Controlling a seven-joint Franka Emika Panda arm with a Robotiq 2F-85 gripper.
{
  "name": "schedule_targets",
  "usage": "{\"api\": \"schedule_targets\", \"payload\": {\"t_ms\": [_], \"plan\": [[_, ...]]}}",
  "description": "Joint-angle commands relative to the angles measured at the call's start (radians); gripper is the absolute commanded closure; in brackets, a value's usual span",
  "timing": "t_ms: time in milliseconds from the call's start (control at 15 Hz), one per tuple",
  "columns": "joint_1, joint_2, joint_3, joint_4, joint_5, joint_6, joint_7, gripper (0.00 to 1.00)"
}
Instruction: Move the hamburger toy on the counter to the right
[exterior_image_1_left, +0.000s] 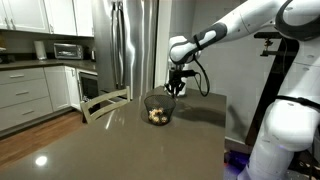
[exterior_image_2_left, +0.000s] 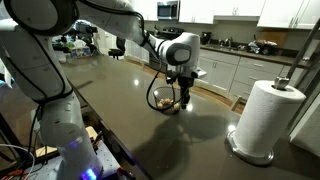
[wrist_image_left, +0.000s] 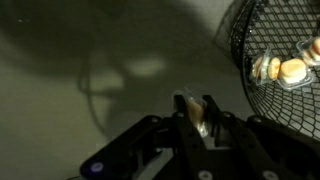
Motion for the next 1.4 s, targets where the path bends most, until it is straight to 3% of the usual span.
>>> {"api": "schedule_targets", "payload": {"t_ms": [0,267,333,400,933,1000,1200,1333], "plan": [[0.006,0.036,-0.027,0.038,0.057,-0.006,-0.068,0.95],[0.006,0.048,-0.036,0.050,0.079,-0.008,-0.086,0.95],[0.007,0.049,-0.037,0.051,0.080,-0.008,-0.086,0.70],[0.007,0.051,-0.038,0.052,0.081,-0.007,-0.088,0.52],[0.007,0.052,-0.039,0.056,0.076,-0.010,-0.093,0.02],[0.008,0.033,-0.035,0.031,0.046,-0.003,-0.056,0.21],[0.008,0.033,-0.035,0.032,0.046,-0.003,-0.056,0.03],[0.008,0.033,-0.035,0.032,0.046,-0.003,-0.056,0.02]]}}
